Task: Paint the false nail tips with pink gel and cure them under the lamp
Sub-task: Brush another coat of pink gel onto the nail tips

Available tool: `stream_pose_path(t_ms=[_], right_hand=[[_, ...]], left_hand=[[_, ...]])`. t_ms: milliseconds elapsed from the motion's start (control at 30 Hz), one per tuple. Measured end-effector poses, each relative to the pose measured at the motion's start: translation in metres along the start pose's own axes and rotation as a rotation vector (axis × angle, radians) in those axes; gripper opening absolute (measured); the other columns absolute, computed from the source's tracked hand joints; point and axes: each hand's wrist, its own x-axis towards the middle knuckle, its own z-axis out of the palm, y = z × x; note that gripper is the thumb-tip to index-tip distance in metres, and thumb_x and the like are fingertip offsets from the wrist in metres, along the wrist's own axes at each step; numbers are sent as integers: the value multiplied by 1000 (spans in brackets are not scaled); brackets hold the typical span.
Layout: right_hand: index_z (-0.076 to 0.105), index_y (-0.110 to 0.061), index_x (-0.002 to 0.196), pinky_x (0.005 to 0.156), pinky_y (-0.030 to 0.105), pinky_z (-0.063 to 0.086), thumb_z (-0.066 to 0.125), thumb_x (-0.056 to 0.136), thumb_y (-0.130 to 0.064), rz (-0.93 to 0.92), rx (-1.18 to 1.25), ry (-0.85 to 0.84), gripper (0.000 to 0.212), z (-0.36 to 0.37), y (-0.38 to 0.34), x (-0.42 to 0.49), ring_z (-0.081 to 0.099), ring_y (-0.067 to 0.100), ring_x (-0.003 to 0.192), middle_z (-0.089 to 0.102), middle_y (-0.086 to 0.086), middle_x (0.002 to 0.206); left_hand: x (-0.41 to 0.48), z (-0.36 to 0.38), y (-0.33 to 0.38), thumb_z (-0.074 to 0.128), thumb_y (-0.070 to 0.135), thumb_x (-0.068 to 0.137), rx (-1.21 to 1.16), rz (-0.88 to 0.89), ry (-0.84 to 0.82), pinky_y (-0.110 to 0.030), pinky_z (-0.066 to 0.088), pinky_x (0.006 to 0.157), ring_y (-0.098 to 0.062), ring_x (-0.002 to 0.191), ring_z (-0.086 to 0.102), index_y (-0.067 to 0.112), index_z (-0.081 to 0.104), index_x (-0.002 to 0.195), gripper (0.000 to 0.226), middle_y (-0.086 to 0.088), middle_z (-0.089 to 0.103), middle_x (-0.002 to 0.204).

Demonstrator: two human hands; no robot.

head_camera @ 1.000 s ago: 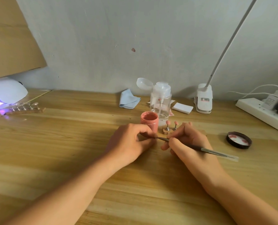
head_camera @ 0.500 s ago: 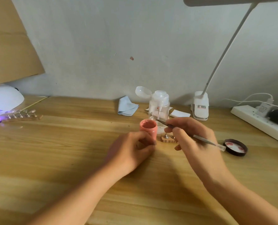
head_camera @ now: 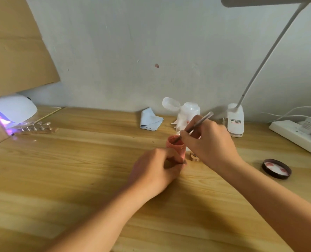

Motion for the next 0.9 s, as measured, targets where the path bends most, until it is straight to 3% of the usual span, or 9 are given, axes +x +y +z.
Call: stream_pose_path(t_ms=[100, 233, 300, 367, 467, 533, 700, 900], right_hand=[[64, -20, 86, 73, 41, 53, 62, 89, -36, 8, -7, 2, 17, 1, 0, 1, 65, 23, 74, 66, -7, 69], [58, -24, 81, 63, 36, 51, 61, 89, -33, -34, 92, 113, 12, -5, 1, -8, 64, 15, 63, 66, -10, 63], [53, -23, 82, 56, 30, 49, 57, 89, -26, -17, 306, 164, 9, -11, 5, -21, 64, 12, 60, 70, -9, 65], [54, -18, 85, 55, 25, 52, 51, 93, -14, 63, 666, 122, 10, -16, 11, -40, 69, 18, 65, 74, 3, 73], [61, -11, 95, 73, 32, 58, 43, 97, -6, 171, 954, 35, 19, -17, 21, -66, 73, 25, 85, 76, 12, 88], [58, -5, 92, 79, 33, 57, 50, 95, -1, 183, 953, 12, 10, -15, 27, -73, 72, 21, 87, 76, 12, 88], [51, -5, 79, 66, 18, 51, 57, 87, 4, 140, 853, -62, 14, -7, 29, -72, 66, 10, 69, 73, 12, 74], [53, 2, 86, 65, 18, 49, 59, 87, 6, 93, 820, -80, 7, -4, 29, -72, 67, 8, 71, 75, 11, 78]], left_hand=[[0, 0, 0, 71, 48, 80, 0, 6, 4, -24, 51, 70, 6, 63, 55, 59, 63, 82, 14, 37, 67, 93], [1, -1, -2, 73, 46, 79, -10, 16, 27, -19, 39, 58, 9, 61, 55, 55, 65, 82, 13, 33, 65, 73], [1, -1, -3, 75, 42, 79, -29, 20, 43, -16, 37, 57, 11, 60, 55, 55, 65, 82, 16, 31, 66, 74], [2, -1, -4, 76, 42, 79, -28, 19, 54, -12, 34, 54, 13, 61, 55, 55, 65, 80, 17, 32, 67, 78], [3, -1, -4, 76, 43, 79, -1, 42, 49, -9, 31, 51, 17, 63, 54, 55, 65, 78, 17, 36, 65, 80], [3, -1, -4, 76, 41, 79, 0, 45, 56, -8, 32, 48, 16, 55, 51, 54, 65, 76, 17, 37, 63, 73], [1, 0, -4, 77, 34, 81, -9, 61, 44, -7, 30, 42, 15, 41, 45, 45, 66, 71, 18, 34, 50, 47], [1, -1, -2, 77, 34, 83, -14, 59, 32, -7, 28, 39, 14, 38, 42, 41, 66, 71, 17, 32, 45, 40]])
